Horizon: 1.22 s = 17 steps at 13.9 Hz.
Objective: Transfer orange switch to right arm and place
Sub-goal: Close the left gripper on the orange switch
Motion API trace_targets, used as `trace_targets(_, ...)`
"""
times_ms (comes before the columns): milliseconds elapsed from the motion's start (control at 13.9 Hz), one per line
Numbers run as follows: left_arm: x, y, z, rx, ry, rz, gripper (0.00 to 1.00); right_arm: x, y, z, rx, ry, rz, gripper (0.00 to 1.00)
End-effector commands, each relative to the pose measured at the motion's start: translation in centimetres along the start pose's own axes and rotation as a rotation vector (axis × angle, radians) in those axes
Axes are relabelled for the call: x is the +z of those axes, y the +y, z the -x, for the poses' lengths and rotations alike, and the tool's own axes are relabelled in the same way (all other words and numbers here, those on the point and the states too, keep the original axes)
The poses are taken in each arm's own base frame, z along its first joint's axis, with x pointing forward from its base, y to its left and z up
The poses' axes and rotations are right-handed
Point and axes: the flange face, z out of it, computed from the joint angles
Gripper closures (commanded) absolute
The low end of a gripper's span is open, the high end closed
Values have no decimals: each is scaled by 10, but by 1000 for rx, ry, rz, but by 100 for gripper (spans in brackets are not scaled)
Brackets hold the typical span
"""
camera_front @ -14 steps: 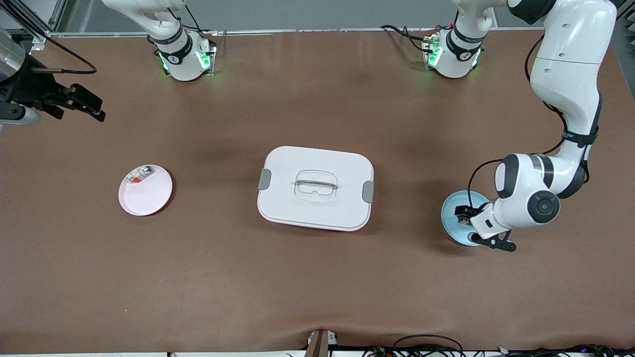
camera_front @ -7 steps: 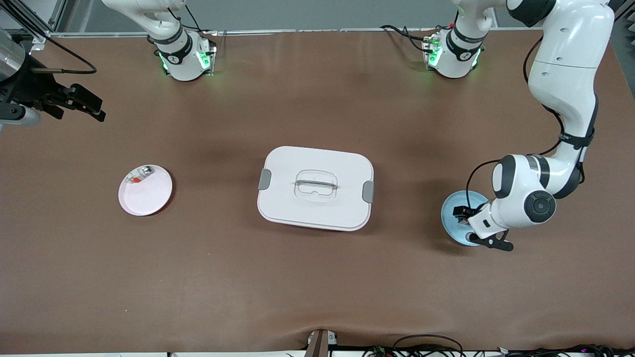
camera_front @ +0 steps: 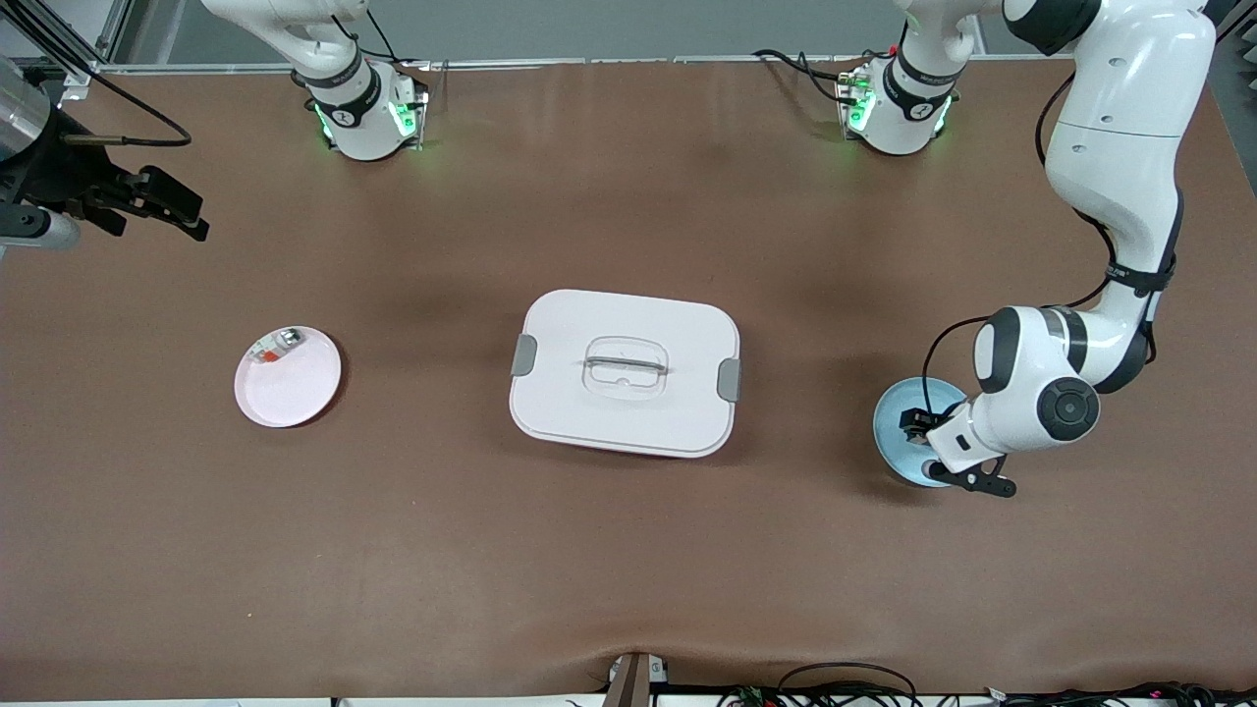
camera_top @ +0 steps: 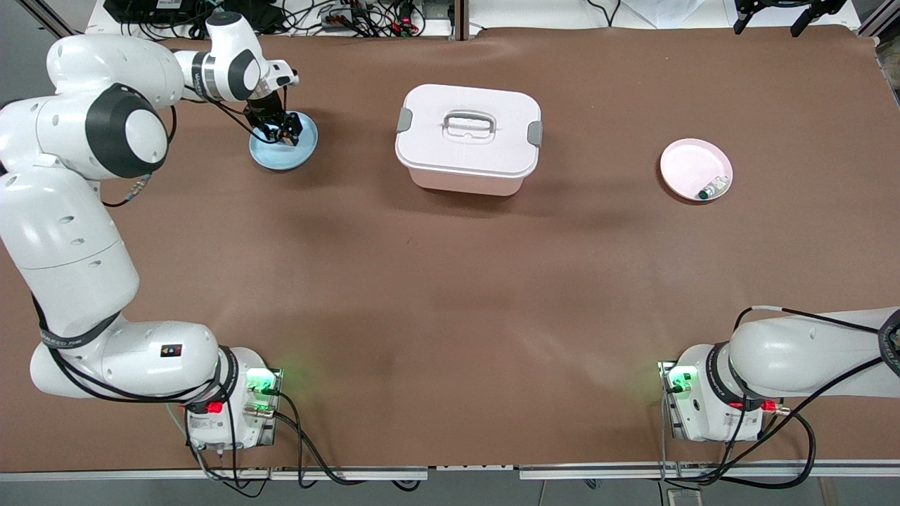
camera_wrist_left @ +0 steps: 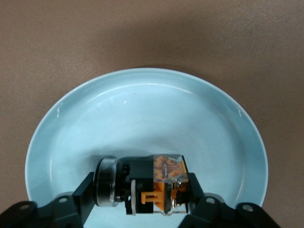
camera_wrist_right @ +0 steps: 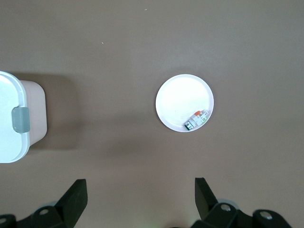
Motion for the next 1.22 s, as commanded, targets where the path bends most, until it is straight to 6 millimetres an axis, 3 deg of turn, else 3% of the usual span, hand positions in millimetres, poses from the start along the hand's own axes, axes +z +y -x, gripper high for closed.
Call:
trace_targets(0,-3,-2,4,-5,4,-17,63,-3,1,6,-5,9,0,0)
trace_targets(432,-29,-5,7,-9,-7,-23,64,-4,1,5,-5,12,0,0)
trace_targets(864,-94,-5,22,-108,-38,-25,64,-5,1,5,7,18,-1,0)
trace_targets(1008,-119,4,29,-159,-64,-29,62,-4,6,4,19,13,-1,0)
trace_targets(1152,-146,34,34,-213,-87,-26,59,-4,11,4,29,13,-2,0)
